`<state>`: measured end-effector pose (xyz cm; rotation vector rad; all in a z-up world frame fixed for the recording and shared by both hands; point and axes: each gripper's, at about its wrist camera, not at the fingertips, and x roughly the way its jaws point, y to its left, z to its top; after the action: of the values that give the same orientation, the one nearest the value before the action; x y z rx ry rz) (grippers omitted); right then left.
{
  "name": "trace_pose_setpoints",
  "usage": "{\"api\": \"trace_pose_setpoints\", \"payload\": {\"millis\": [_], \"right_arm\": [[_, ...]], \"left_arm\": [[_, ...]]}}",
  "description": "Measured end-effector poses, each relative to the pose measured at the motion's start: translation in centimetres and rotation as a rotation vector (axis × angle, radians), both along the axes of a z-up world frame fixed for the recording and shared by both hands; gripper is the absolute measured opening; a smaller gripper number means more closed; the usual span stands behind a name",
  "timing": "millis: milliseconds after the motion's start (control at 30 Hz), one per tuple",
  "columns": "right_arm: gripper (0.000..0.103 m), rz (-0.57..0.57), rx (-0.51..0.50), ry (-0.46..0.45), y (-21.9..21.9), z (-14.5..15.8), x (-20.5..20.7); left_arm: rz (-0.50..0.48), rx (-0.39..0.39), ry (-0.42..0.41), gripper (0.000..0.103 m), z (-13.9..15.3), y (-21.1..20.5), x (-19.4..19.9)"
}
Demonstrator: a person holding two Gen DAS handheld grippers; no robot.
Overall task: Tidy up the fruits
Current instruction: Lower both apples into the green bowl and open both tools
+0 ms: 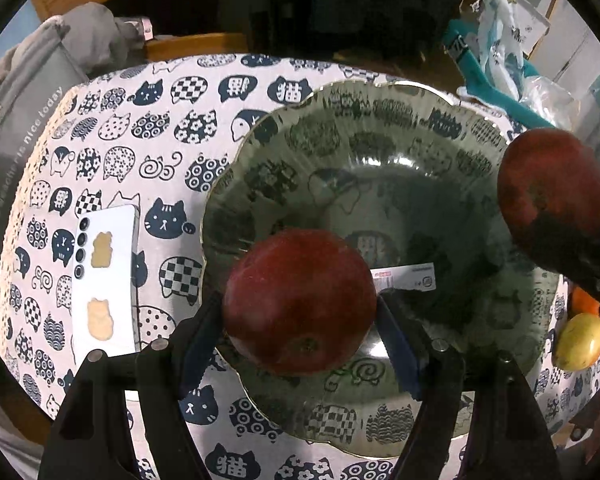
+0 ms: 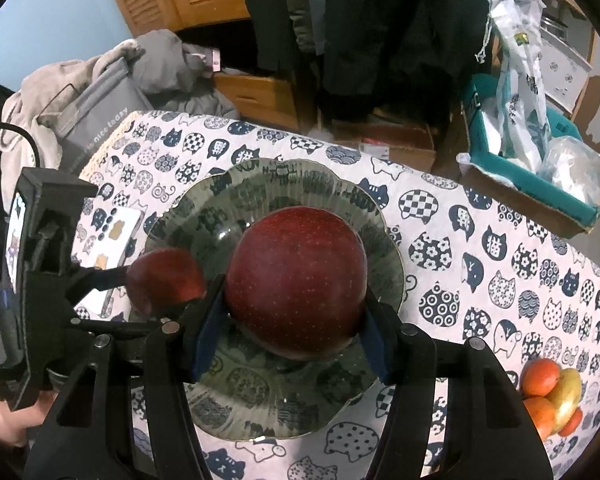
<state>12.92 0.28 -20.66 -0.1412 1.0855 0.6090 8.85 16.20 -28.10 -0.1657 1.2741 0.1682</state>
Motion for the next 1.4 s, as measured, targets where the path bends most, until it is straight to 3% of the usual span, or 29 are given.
{"api": "trace_pose_setpoints", "payload": {"millis": [667,833,1100,1400], "right_arm": [[0.061,-0.037,0.019,0.025,-1.0,-0.1,0.8],[0.061,-0.040,0.024,0.025,-1.1,0.0,0.8],[0.061,-0.035,0.021,0.051,-0.8,-0.5,1.2],[0.061,0.023,-0.045,0.102,1.7,-3.0,0.6]], "left_arm": [[-0.047,-0.003,0.050,0.078,-1.0,-1.5,0.5],[-0.060,-0.008,-0.021,0.092,1.0,-1.4,0.1],[-0.028,-0.020,-0.047,0.092,3.6,-0.4,-1.4],[0.054,-0.026,-0.050,0.092,4.7,2.2,-3.7]]}}
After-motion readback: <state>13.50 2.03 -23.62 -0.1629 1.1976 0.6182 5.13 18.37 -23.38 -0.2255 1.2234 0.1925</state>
